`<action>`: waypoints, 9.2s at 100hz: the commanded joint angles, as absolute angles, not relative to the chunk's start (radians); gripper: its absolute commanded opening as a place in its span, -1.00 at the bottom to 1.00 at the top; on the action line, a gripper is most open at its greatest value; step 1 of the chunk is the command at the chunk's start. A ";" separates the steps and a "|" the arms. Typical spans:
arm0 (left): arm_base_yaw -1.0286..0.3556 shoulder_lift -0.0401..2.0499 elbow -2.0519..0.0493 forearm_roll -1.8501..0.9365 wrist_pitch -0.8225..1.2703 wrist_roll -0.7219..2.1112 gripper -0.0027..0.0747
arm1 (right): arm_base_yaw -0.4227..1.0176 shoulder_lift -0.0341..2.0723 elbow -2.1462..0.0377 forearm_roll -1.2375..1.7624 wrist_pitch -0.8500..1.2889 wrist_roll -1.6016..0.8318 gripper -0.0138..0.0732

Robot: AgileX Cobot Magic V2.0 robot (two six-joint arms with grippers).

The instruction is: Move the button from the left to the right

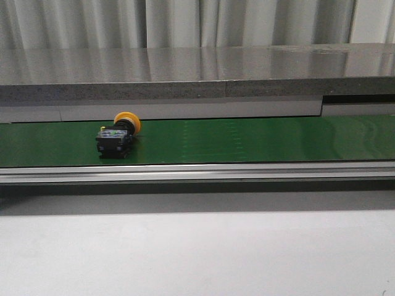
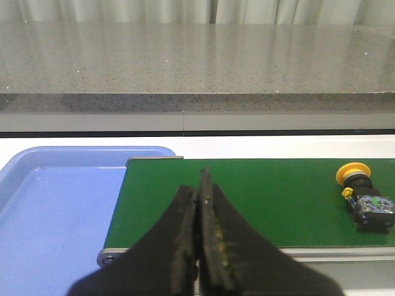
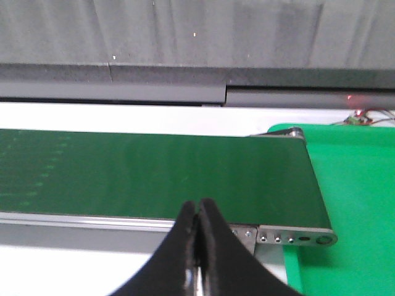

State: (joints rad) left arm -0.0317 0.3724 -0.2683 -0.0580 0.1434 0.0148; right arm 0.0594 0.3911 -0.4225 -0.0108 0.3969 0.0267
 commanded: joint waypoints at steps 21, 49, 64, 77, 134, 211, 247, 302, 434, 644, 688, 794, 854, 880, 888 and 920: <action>-0.037 0.376 -0.295 -0.068 0.057 0.014 -0.98 | 0.062 0.764 -0.727 -0.010 0.544 0.025 -0.84; -0.037 0.376 -0.295 -0.068 0.057 0.014 -0.98 | 0.062 0.907 -0.810 0.007 0.587 0.025 -0.83; -0.037 0.376 -0.295 -0.068 0.057 0.014 -0.98 | 0.062 0.916 -0.810 0.026 0.596 0.025 -0.75; -0.037 0.376 -0.295 -0.068 0.057 0.014 -0.98 | 0.062 0.916 -0.810 0.039 0.603 0.025 -0.30; -0.037 0.376 -0.295 -0.068 0.057 0.014 -0.98 | 0.062 0.920 -0.810 0.147 0.583 0.024 0.76; -0.037 0.376 -0.295 -0.068 0.057 0.014 -0.98 | 0.323 1.405 -1.091 0.208 0.554 0.023 0.76; -0.037 0.376 -0.295 -0.068 0.057 0.014 -0.98 | 0.373 1.582 -1.183 0.208 0.557 0.023 0.76; -0.037 0.376 -0.295 -0.068 0.057 0.014 -0.98 | 0.373 1.680 -1.186 0.204 0.499 0.023 0.62; -0.037 0.376 -0.295 -0.068 0.057 0.014 -0.98 | -0.233 1.635 -1.457 -0.194 0.732 -0.041 -0.19; -0.037 0.376 -0.295 -0.068 0.057 0.014 -0.98 | -0.194 1.602 -1.459 0.000 0.635 -0.035 0.64; -0.037 0.376 -0.295 -0.068 0.057 0.014 -0.98 | 0.038 1.178 -1.109 0.082 0.370 -0.035 0.64; -0.037 0.376 -0.295 -0.068 0.057 0.014 -0.98 | 0.094 0.302 -0.313 0.076 0.060 -0.035 0.10; -0.037 0.376 -0.295 -0.068 0.057 0.014 -0.98 | 0.094 0.302 -0.313 0.076 0.060 -0.035 -0.84; -0.037 0.376 -0.295 -0.068 0.057 0.014 -0.98 | 0.094 0.302 -0.313 0.076 0.060 -0.035 -0.84; -0.037 0.376 -0.295 -0.068 0.057 0.014 -0.98 | 0.094 0.302 -0.313 0.076 0.060 -0.035 -0.84; -0.037 0.376 -0.295 -0.068 0.057 0.014 -0.98 | 0.094 0.275 -0.270 0.065 0.055 -0.035 -0.84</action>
State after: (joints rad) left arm -0.0317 0.3724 -0.2683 -0.0580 0.1418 0.0148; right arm 0.0942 0.2851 -0.2661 0.0766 0.1378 -0.0329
